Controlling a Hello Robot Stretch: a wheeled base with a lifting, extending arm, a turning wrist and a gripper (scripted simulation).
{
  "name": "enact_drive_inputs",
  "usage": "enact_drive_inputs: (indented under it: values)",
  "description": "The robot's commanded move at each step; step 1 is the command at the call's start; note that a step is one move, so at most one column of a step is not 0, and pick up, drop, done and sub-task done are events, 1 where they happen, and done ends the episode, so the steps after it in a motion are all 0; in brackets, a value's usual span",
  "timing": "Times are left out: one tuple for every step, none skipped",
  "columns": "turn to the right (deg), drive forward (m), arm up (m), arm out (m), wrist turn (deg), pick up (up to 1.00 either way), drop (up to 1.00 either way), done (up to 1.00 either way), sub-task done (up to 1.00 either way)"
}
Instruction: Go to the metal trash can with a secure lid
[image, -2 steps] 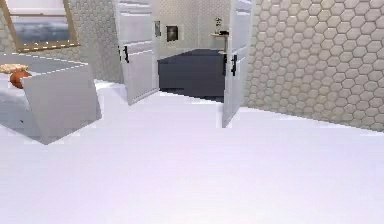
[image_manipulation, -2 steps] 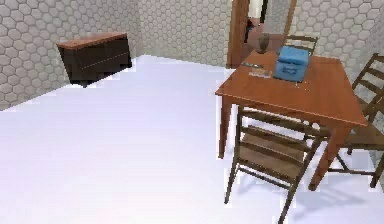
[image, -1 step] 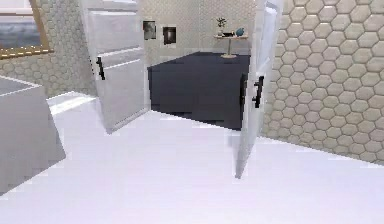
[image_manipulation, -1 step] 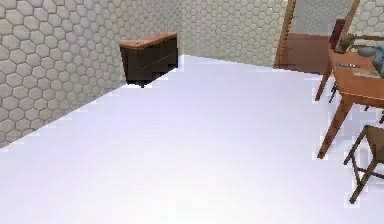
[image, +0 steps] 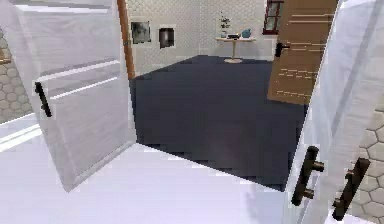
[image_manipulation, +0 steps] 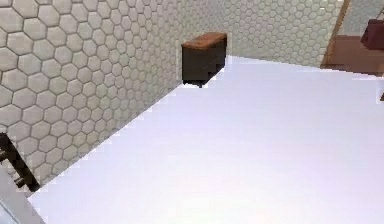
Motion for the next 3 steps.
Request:
enact_drive_inputs:
  values:
    - [-3.0,0.0,0.0,0.0,0.0,0.0,0.0,0.0,0.0]
    - [-45.0,0.0,0.0,0.0,0.0,0.0,0.0,0.0,0.0]
    - [0.0,0.15,0.0,0.0,0.0,0.0,0.0,0.0,0.0]
